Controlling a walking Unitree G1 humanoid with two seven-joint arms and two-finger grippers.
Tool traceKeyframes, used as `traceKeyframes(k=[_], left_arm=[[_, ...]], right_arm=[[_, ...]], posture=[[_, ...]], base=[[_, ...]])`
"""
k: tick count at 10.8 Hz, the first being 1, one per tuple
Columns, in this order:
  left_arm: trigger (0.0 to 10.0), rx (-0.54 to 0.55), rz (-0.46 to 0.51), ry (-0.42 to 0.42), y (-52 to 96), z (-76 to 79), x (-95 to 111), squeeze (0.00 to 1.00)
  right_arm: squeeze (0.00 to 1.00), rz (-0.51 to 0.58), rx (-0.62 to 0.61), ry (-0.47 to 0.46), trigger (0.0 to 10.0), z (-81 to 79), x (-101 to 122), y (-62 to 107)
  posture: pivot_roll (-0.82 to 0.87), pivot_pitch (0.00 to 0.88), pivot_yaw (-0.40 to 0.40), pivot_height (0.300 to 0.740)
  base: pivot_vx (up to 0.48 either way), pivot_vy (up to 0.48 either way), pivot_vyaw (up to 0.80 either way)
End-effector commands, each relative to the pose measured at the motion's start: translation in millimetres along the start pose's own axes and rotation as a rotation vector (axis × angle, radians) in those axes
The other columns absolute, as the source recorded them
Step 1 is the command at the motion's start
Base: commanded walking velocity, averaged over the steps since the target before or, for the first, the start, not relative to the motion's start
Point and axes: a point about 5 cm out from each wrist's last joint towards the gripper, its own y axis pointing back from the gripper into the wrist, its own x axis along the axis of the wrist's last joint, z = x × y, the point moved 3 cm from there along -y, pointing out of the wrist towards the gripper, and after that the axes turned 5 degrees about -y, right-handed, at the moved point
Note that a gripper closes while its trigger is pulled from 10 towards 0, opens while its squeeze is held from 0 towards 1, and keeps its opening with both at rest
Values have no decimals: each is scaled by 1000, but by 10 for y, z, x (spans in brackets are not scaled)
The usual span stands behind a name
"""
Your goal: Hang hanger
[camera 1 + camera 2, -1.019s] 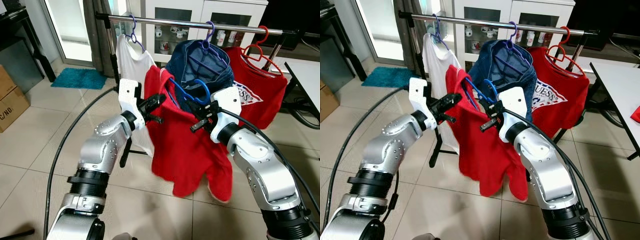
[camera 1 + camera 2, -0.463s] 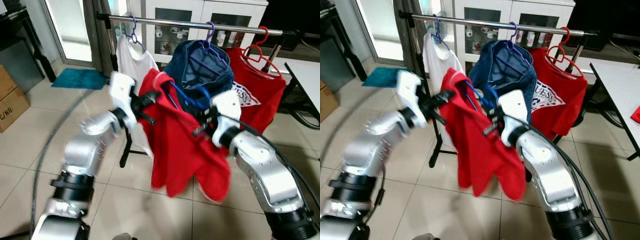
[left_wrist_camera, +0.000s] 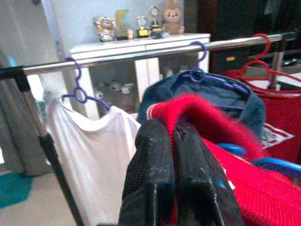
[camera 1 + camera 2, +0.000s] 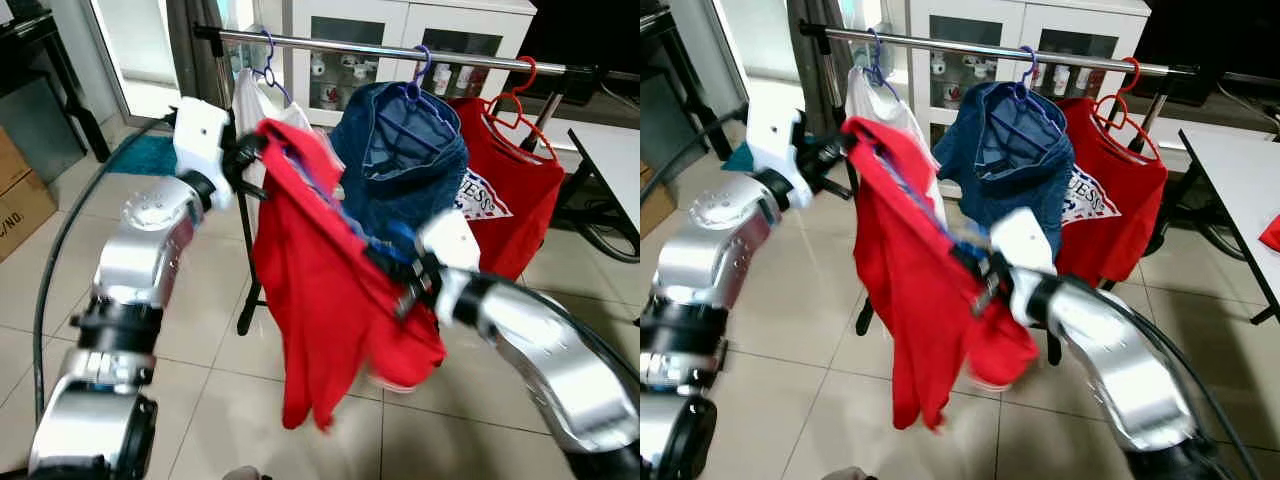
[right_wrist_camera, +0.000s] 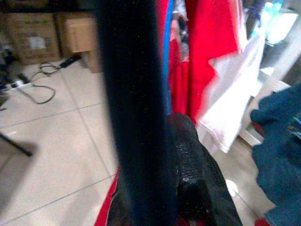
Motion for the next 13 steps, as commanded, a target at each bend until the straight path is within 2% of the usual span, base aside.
traceKeyframes(k=[1,2,3,4,5,6,7,8,10,13], left_arm=[[0,179,91,-67,64,-386,304,0],[0,332,40,-65,77,-639,164,0],[0,391,13,-48,96,-732,71,0],[0,426,-39,-30,126,-781,-123,0],[0,385,-53,-18,108,-706,-194,0],[0,178,-31,22,-2,-311,-252,0],[0,-96,6,59,-64,235,-254,0],[0,-286,31,78,-51,657,-242,0],[0,-519,48,79,49,1148,-202,0],[0,-544,50,65,72,1190,-200,0]], right_arm=[[0,-96,16,-34,0,-3,-214,79],[0,-75,38,-68,0,-12,-188,130],[0,-58,33,-92,0,2,-171,147],[0,-18,-14,-138,0,70,-125,167],[0,9,-51,-167,0,118,-92,161],[0,79,-213,-254,0,310,-13,95],[0,132,-409,-379,0,521,-2,26],[0,146,-523,-454,0,631,-37,-22],[0,127,-630,-508,0,705,-128,-83],[0,129,-649,-529,0,729,-147,-84]], posture=[[-47,0,-31,740],[-52,0,-24,740],[-54,0,-21,740],[-59,0,-15,740],[-61,0,-13,740],[-59,0,-15,740],[-57,0,-20,740],[-55,0,-26,740],[-50,0,-35,740],[-49,0,-38,740]], base=[[0,0,0],[0,0,0],[0,0,0],[0,0,0],[0,0,0],[0,0,0],[0,0,0],[0,0,0],[0,0,0],[0,0,0]])
